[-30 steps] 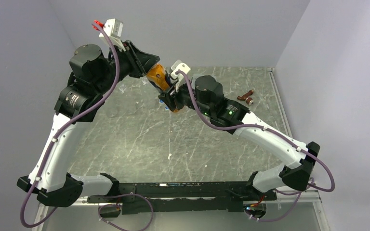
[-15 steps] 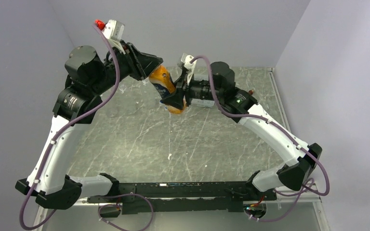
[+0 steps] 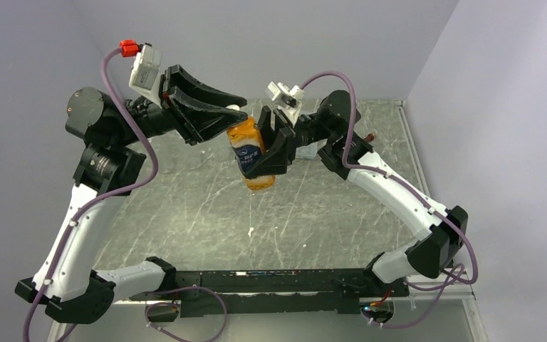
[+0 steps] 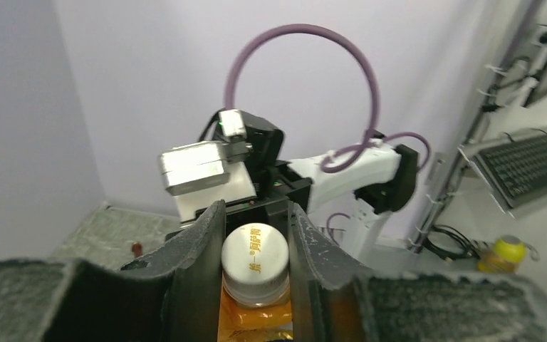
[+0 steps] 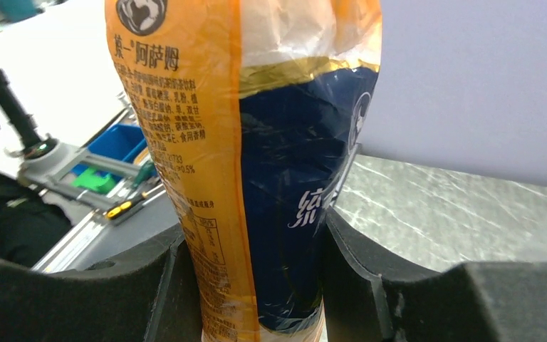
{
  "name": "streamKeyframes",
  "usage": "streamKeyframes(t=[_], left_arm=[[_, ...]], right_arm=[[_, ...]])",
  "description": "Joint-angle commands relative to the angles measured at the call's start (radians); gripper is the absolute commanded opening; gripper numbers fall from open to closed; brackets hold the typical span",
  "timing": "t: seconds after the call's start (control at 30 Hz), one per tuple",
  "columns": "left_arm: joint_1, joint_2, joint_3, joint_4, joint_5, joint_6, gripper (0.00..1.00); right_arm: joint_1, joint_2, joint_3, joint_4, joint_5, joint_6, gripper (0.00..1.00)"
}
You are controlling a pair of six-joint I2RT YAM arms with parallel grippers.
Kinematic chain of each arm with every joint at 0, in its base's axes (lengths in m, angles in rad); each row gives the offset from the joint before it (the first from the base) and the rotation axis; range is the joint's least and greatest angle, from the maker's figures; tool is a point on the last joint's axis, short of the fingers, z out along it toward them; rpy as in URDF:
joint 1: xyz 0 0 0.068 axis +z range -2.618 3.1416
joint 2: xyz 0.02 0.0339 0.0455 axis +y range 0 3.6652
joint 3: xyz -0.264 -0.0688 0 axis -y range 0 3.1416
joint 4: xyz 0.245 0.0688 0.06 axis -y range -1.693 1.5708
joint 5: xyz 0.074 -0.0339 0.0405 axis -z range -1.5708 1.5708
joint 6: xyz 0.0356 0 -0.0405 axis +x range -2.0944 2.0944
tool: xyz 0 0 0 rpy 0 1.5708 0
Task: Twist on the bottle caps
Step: Screw the bottle cap onto the plastic bottle.
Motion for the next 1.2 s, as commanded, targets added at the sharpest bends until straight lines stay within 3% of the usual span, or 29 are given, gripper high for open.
streamKeyframes(t=[0.0, 0.1, 0.17, 0.23, 0.3, 0.33, 0.37, 0.43, 0.67, 0.77, 0.93, 1.17], left_arm=[[-0.011, 0.011, -0.043, 0.166, 0.353, -0.125, 0.0], [-0.011, 0.014, -0.061, 0.251, 0.406, -0.179, 0.0], [-0.011, 0.011, -0.054, 0.208, 0.403, -0.148, 0.01], [-0.011, 0.001, -0.032, 0.097, 0.344, -0.069, 0.33], [-0.011, -0.015, -0.012, -0.019, 0.239, 0.015, 0.81], [-0.011, -0.029, -0.009, -0.057, 0.17, 0.053, 0.96], [-0.011, -0.041, -0.009, -0.078, 0.104, 0.078, 0.99], [-0.011, -0.06, -0.011, -0.109, -0.049, 0.106, 0.99], [-0.011, -0.079, 0.0, -0.193, -0.538, 0.111, 0.99], [-0.011, -0.049, 0.031, -0.268, -0.681, 0.111, 0.99], [-0.011, -0.02, 0.042, -0.28, -0.733, 0.087, 0.99], [-0.011, 0.05, 0.129, -0.387, -0.776, 0.049, 0.86]], right_arm=[[-0.001, 0.022, 0.023, 0.319, -0.115, 0.245, 0.0], [0.002, 0.024, 0.033, 0.284, -0.117, 0.225, 0.0], [0.002, 0.016, 0.046, 0.182, -0.1, 0.151, 0.0], [0.002, -0.001, 0.069, -0.001, -0.054, 0.002, 0.0], [0.002, -0.017, 0.103, -0.204, 0.039, -0.15, 0.0], [0.002, -0.026, 0.113, -0.272, 0.074, -0.197, 0.0], [0.002, -0.035, 0.114, -0.319, 0.115, -0.233, 0.0], [0.002, -0.056, 0.113, -0.409, 0.222, -0.295, 0.0], [0.04, -0.117, 0.051, -0.492, 0.649, -0.367, 0.0], [0.087, -0.115, 0.048, -0.499, 0.836, -0.394, 0.0], [0.177, -0.078, 0.087, -0.533, 1.098, -0.455, 0.0], [0.238, -0.035, 0.128, -0.547, 1.246, -0.503, 0.0]])
